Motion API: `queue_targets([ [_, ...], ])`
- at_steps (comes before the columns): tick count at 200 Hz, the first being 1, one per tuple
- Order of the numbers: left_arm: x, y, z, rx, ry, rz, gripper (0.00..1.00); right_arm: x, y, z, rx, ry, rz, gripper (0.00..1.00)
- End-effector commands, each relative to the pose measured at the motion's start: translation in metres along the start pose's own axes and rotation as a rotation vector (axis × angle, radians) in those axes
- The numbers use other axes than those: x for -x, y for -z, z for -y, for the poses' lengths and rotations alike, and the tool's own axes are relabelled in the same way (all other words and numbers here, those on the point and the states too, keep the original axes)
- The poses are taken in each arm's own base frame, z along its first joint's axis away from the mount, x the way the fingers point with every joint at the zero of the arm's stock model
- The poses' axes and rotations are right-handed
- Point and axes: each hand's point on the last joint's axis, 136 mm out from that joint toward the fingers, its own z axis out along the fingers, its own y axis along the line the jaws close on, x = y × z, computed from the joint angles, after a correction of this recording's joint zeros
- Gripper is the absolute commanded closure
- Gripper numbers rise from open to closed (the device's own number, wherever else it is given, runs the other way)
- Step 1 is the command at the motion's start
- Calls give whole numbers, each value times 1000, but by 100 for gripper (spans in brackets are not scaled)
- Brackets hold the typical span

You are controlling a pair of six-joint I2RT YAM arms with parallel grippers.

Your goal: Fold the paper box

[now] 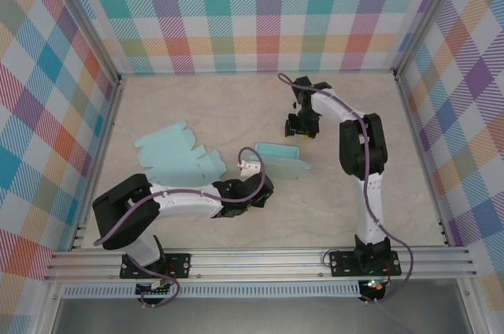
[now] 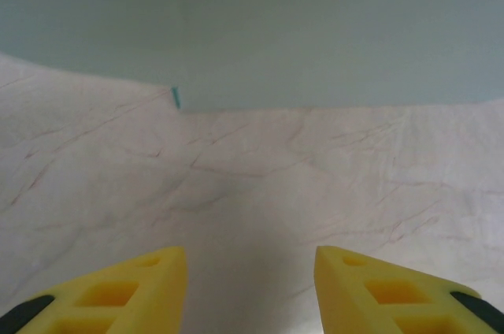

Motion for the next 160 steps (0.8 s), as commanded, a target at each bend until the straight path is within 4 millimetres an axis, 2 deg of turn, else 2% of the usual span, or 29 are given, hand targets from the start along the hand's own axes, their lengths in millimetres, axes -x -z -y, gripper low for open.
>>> queue_targets([
  [1, 9, -13, -5, 36, 41, -10, 56, -10, 20, 0, 32, -8, 23, 47],
  [41, 24, -28, -20, 84, 78, -15, 58, -35, 24, 7, 55, -57, 23, 47],
  [92, 48, -39, -44, 138, 120, 19, 58, -66, 19, -4, 180, -134, 21, 48],
  [133, 81, -53, -64, 153, 154, 53, 58, -90, 11, -16, 242, -172, 11, 50],
  [160, 108, -65, -65, 121, 152, 70, 58, -105, 11, -31, 270, -173, 19, 50],
])
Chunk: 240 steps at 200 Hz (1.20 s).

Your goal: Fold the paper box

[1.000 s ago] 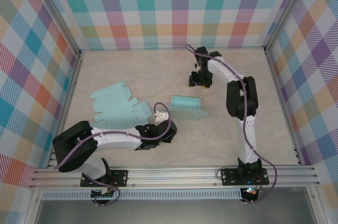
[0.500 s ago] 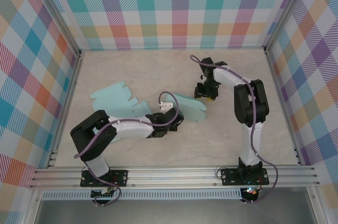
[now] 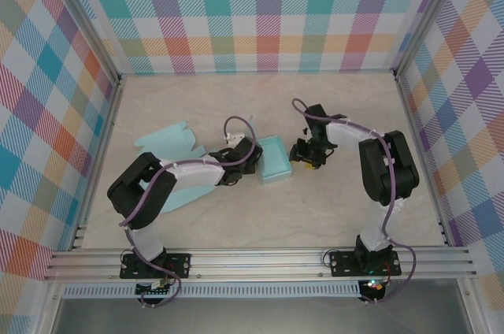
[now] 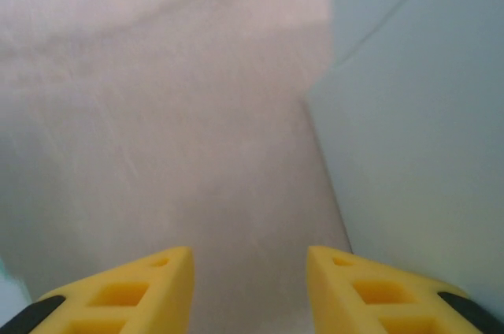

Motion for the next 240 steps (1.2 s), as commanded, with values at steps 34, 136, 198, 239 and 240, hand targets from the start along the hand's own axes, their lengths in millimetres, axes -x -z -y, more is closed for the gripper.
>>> queue_targets([
  [34, 52, -28, 28, -106, -13, 35, 58, -28, 0, -35, 82, -4, 38, 50],
  [136, 124, 25, -23, -30, 64, 175, 42, -37, 105, -4, -22, 102, 407, 0],
  [198, 110, 113, -67, -72, 97, 287, 19, -31, 194, 7, -18, 186, 777, 0],
  [239, 74, 150, -60, -301, -11, 317, 9, -32, 220, 17, 13, 150, 917, 0],
  [240, 72, 150, -60, -307, -16, 315, 9, -32, 220, 17, 13, 150, 917, 0],
])
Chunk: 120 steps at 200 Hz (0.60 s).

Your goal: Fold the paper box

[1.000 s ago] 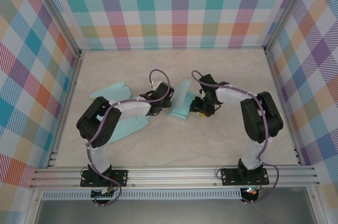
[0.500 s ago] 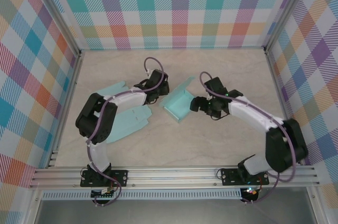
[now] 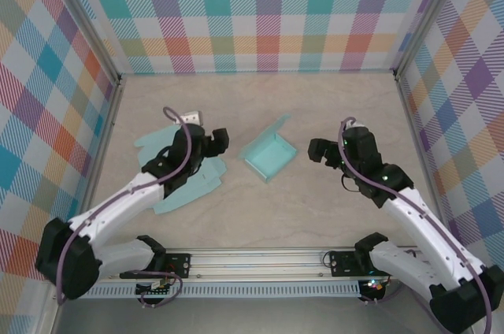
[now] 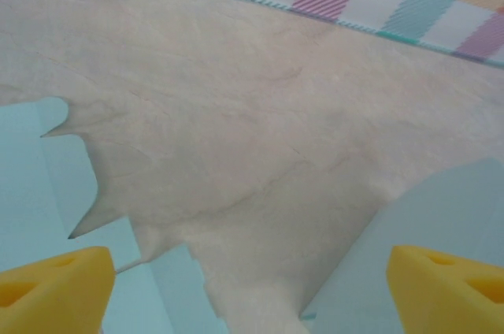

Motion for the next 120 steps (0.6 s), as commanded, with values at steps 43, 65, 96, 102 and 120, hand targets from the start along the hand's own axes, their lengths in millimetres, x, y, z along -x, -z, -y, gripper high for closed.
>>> queue_targets([
  [43, -54, 38, 36, -371, -237, -41, 10, 20, -2, 6, -16, 75, 142, 0],
  [65, -62, 37, 41, -384, -332, -37, 0, 20, -5, 7, -30, 80, 133, 0],
  [96, -69, 17, 47, -349, -416, -68, 5, 19, -10, 6, -29, 50, 128, 0],
  [102, -71, 11, 47, -335, -435, -82, 6, 19, -10, 6, -29, 43, 130, 0],
  [120, -78, -4, 53, -319, -486, -111, 9, 17, -12, 8, -34, 35, 128, 0],
])
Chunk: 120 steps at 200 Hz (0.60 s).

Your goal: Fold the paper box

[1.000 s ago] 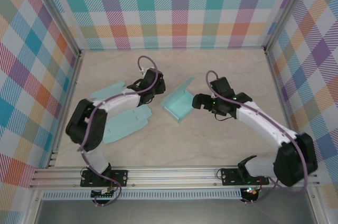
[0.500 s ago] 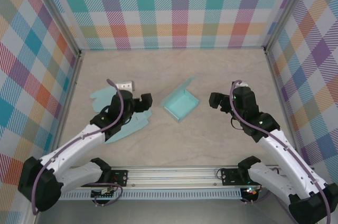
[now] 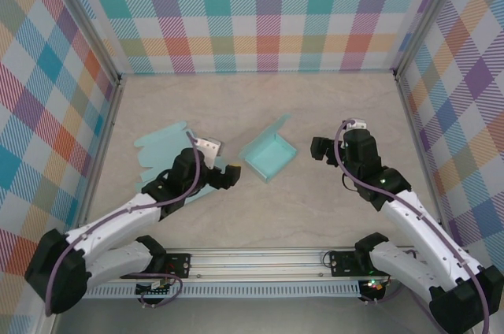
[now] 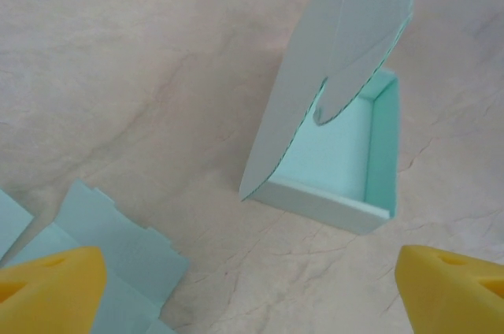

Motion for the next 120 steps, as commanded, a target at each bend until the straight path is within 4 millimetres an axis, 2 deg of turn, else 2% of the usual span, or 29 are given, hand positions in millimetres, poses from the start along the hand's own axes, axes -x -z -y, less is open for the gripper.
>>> queue_targets([
  [1, 15, -15, 8, 1, -102, 14, 9, 7, -1, 1, -6, -30, 39, 0],
  [19, 19, -30, 10, 8, -109, 17, 17, 5, -2, 2, -11, -27, 31, 0],
  [48, 24, -49, 6, 58, -124, 9, 21, 4, -2, 7, -33, -35, 35, 0],
  [68, 28, -57, 4, 80, -135, 15, 36, 3, -2, 7, -30, -33, 35, 0],
  [95, 31, -66, 9, 58, -174, 11, 49, 2, -3, 7, -30, -31, 32, 0],
  [120, 35, -72, 17, 26, -221, 3, 69, 2, -4, 7, -33, -30, 32, 0],
])
